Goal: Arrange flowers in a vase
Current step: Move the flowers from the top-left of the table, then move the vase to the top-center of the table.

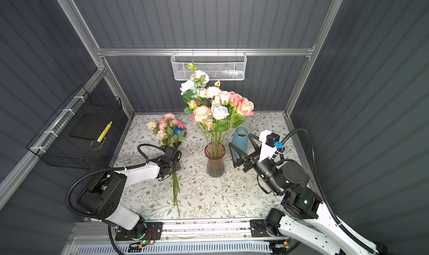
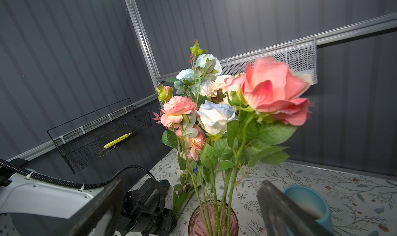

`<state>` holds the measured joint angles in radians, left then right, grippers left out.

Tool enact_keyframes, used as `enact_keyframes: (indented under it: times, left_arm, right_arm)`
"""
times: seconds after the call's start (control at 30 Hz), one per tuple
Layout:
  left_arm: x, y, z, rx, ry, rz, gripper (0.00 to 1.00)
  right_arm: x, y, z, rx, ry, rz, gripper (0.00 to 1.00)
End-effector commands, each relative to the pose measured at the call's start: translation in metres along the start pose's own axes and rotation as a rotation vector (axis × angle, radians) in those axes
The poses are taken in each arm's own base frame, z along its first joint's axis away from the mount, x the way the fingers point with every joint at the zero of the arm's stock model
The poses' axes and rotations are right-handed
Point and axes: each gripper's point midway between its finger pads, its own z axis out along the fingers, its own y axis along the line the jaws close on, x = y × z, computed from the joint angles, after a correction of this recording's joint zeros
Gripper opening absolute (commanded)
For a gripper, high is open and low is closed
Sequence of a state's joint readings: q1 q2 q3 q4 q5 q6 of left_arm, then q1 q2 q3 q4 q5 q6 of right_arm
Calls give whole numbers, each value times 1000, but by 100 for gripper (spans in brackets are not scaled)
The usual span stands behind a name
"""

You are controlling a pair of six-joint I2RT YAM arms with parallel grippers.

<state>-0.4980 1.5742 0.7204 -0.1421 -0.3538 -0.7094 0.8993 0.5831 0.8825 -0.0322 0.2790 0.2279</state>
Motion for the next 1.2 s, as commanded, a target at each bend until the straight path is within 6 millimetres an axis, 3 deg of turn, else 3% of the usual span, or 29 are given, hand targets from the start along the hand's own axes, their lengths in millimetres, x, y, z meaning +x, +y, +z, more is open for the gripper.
enact_keyframes:
  times: [0.0,0.13,0.33,0.53,0.7,0.87,0.97,1.1,1.17]
  left_arm:
    - [30,17,3,-39,118,6,62]
    - [14,3,-13,35,78,1,84]
    - [-27,-23,-69,211,-42,-19,95]
    - [-58,-67,-137,506,-121,22,100]
    - [-59,-125,-191,867,-71,131,98]
    - [-54,-151,-214,991,25,185,80]
    - [-39,-177,-230,1040,64,275,74]
    - [-17,-196,-228,1003,141,359,54]
    - [-14,-191,-219,943,168,373,52]
  right_arm:
    - [5,-5,-2,19,9,11,99]
    - [8,-5,-4,17,24,28,99]
    - [35,-12,-10,37,108,79,99]
    - [101,-28,-13,109,294,146,99]
    - [163,-38,-18,165,454,214,98]
    - [203,-44,-22,198,541,266,97]
    - [217,-47,-23,218,569,280,97]
    - [228,-52,-26,243,593,284,96]
    - [232,-54,-28,250,599,287,96]
